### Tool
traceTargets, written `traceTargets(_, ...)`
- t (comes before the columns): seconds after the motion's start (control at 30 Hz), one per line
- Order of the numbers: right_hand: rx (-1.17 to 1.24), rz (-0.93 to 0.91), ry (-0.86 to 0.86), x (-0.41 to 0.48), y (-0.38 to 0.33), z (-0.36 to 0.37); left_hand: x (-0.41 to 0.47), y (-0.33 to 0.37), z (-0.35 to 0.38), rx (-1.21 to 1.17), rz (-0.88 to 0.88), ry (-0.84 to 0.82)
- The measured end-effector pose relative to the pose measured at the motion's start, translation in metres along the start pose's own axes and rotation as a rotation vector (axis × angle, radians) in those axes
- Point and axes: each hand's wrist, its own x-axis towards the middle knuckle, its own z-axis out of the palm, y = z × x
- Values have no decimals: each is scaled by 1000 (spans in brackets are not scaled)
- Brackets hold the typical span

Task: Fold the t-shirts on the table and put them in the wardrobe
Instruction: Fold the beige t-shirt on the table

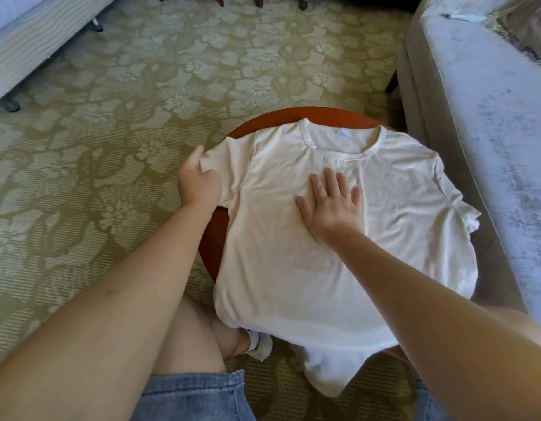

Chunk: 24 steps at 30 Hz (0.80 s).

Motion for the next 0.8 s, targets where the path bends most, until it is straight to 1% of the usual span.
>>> traceTargets(0.07,-1,0,1,0,0,0,-6,3,3,117,116,-30)
traceTargets(0.17,0,-1,4,-1,0,0,-19,7,11,323,307,57)
traceTargets(0.23,5,-2,5,0,0,0,-30,11,15,404,394,70)
traceTargets(0.3,8,-1,3,0,0,1,-40,15,19,461,491,-1)
traceTargets(0.4,39,-3,24,-1,1,1,-59,17,28,434,618,-246)
traceTargets(0.43,74,-8,46,-2,1,2,-63,16,32,398,626,-273)
traceTargets(0.5,174,-18,116,-5,2,3,-64,14,42,402,565,-257)
traceTargets(0.53,220,-23,147,-6,3,3,-60,10,48,502,534,-286)
traceTargets(0.57,250,-30,163,-8,3,3,-58,4,54,654,526,-342)
traceTargets(0.6,260,-38,166,-8,4,2,-55,-3,58,804,528,-403)
traceTargets(0.67,237,-46,140,-7,5,2,-50,-16,63,1010,494,-472)
traceTargets(0.73,168,-49,94,-4,4,1,-47,-24,64,1116,442,-463)
traceTargets(0.8,97,-48,56,-2,3,1,-44,-25,63,1159,416,-443)
